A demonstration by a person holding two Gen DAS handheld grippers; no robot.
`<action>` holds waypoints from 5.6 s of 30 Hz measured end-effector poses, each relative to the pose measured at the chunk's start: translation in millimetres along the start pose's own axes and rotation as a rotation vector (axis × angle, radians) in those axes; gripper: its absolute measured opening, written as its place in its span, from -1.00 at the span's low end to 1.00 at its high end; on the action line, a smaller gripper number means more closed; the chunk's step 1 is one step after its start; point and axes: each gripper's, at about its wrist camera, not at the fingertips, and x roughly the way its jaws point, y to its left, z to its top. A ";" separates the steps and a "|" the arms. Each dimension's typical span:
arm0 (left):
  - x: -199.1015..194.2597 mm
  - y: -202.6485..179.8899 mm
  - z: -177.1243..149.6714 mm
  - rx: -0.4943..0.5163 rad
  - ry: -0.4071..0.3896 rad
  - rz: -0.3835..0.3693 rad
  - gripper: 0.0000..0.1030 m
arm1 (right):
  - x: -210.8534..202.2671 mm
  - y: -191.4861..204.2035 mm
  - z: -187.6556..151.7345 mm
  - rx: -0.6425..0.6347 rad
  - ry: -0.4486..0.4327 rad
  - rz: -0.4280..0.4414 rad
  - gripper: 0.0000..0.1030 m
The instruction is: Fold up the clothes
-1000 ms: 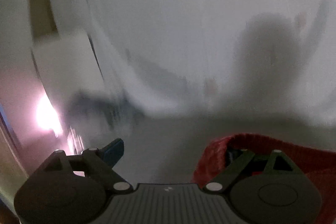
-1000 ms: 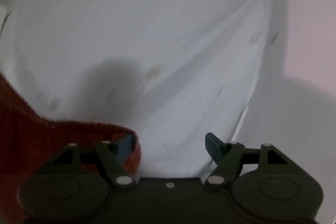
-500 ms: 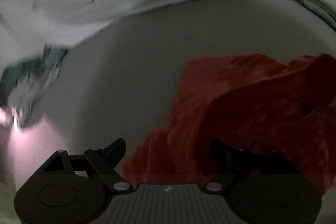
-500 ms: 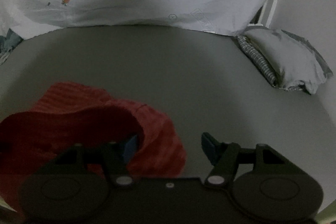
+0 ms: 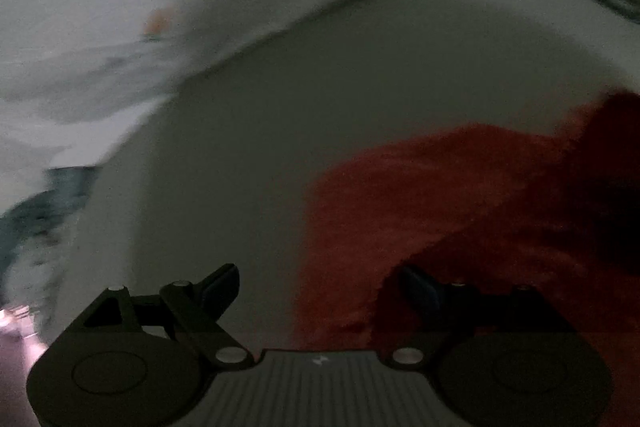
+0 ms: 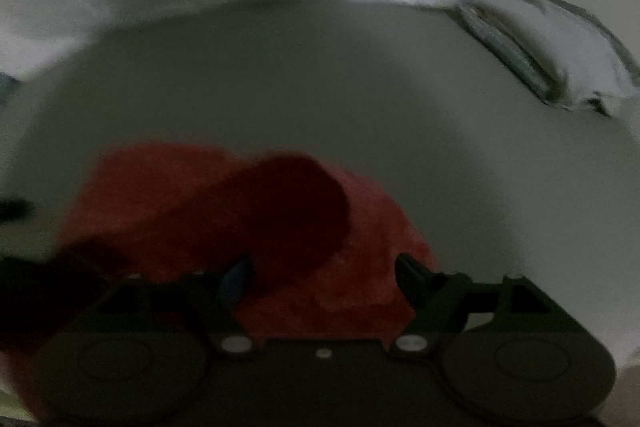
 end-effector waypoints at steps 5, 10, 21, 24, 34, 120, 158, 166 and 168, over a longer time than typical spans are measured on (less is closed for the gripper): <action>10.9 40.0 3.3 -0.157 0.044 0.217 0.67 | -17.1 -23.3 -14.6 -0.002 0.042 -0.110 0.21; -3.3 69.1 0.0 -0.282 0.047 0.046 0.70 | -45.7 -43.2 -25.6 -0.019 -0.015 -0.184 0.21; -28.1 -3.4 -5.2 -0.004 -0.015 -0.173 0.79 | -56.6 -41.1 -35.6 -0.099 -0.101 -0.233 0.22; -6.2 -21.7 -6.2 0.103 0.056 -0.052 0.79 | -61.2 -45.5 -35.8 -0.132 -0.135 -0.286 0.22; -70.7 10.4 14.6 -0.126 -0.084 0.210 0.82 | -113.2 -54.3 -33.5 -0.185 -0.378 -0.336 0.32; 175.4 190.3 66.0 -0.439 -0.002 -0.438 0.83 | 122.6 32.0 262.1 -0.334 -0.239 0.142 -0.15; 184.2 225.5 151.8 -0.641 -0.074 -0.252 0.37 | 136.3 17.6 327.4 -0.147 -0.289 0.308 0.06; 100.1 154.0 50.0 -0.633 0.136 -0.330 0.38 | 99.0 -72.6 175.6 -0.103 -0.054 0.218 0.07; 91.1 142.9 33.4 -0.653 0.189 -0.354 0.39 | 96.8 -81.5 151.5 -0.050 -0.024 0.250 0.09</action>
